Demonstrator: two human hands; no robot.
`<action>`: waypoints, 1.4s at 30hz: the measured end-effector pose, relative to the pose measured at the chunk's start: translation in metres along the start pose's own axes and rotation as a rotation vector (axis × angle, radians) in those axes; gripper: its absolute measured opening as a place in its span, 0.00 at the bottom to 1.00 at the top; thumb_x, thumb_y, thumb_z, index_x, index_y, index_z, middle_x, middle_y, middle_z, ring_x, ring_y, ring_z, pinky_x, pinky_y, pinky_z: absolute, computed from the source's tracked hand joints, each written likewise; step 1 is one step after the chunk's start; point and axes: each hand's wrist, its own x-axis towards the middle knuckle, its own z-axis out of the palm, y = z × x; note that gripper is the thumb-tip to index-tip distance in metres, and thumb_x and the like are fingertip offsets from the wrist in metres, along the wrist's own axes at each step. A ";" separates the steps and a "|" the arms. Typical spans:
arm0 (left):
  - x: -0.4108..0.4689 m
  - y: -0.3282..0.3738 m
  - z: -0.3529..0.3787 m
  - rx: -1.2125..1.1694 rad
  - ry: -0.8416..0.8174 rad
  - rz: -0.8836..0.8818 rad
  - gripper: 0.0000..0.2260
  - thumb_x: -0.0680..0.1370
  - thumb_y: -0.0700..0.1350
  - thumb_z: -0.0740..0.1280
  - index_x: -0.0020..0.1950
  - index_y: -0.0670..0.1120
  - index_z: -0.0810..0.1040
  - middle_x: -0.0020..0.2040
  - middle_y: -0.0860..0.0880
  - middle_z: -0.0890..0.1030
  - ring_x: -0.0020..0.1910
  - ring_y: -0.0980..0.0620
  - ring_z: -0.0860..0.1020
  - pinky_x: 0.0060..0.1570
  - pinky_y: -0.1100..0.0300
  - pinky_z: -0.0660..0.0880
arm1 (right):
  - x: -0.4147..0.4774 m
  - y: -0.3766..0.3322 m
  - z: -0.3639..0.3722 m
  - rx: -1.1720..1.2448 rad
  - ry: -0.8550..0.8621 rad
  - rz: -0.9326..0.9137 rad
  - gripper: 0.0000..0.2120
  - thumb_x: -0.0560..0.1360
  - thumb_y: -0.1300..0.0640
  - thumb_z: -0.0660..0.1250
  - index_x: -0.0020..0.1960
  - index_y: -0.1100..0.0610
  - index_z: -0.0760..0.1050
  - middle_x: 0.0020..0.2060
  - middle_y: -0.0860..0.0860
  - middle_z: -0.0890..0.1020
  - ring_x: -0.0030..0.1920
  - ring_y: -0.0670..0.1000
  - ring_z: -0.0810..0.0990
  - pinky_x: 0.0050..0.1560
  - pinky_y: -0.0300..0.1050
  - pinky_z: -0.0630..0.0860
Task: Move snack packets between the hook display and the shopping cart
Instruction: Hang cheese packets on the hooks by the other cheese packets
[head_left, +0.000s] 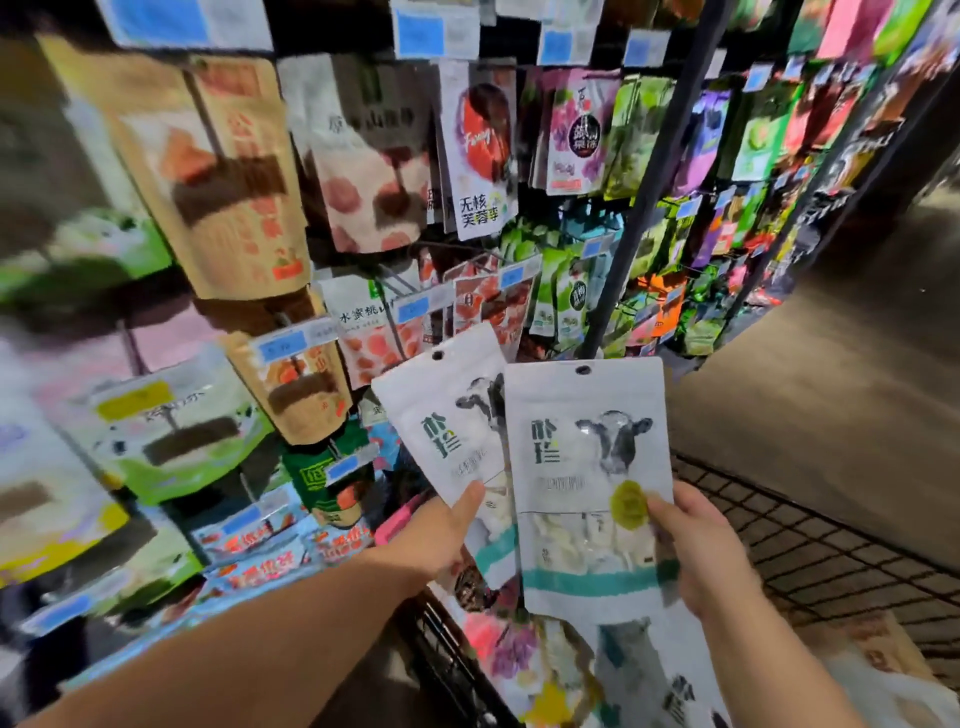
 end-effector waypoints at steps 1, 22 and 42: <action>-0.006 0.003 -0.004 -0.049 0.029 0.020 0.29 0.80 0.60 0.54 0.66 0.37 0.72 0.53 0.40 0.79 0.49 0.45 0.78 0.55 0.50 0.77 | 0.001 -0.005 0.010 -0.012 -0.033 -0.019 0.04 0.78 0.62 0.66 0.51 0.58 0.79 0.36 0.55 0.84 0.36 0.54 0.81 0.37 0.47 0.75; -0.117 0.001 -0.171 -0.207 0.462 0.291 0.11 0.80 0.59 0.51 0.52 0.62 0.72 0.53 0.62 0.77 0.52 0.63 0.76 0.50 0.72 0.68 | -0.083 -0.119 0.201 -0.373 -0.304 -0.667 0.09 0.78 0.58 0.65 0.40 0.50 0.78 0.26 0.47 0.78 0.29 0.47 0.75 0.31 0.43 0.68; -0.233 -0.035 -0.291 -0.359 1.049 0.319 0.19 0.81 0.57 0.55 0.59 0.50 0.79 0.52 0.52 0.83 0.50 0.53 0.81 0.50 0.61 0.77 | -0.171 -0.157 0.344 -0.331 -1.092 -0.547 0.25 0.66 0.50 0.79 0.58 0.46 0.71 0.48 0.42 0.83 0.44 0.39 0.83 0.39 0.35 0.76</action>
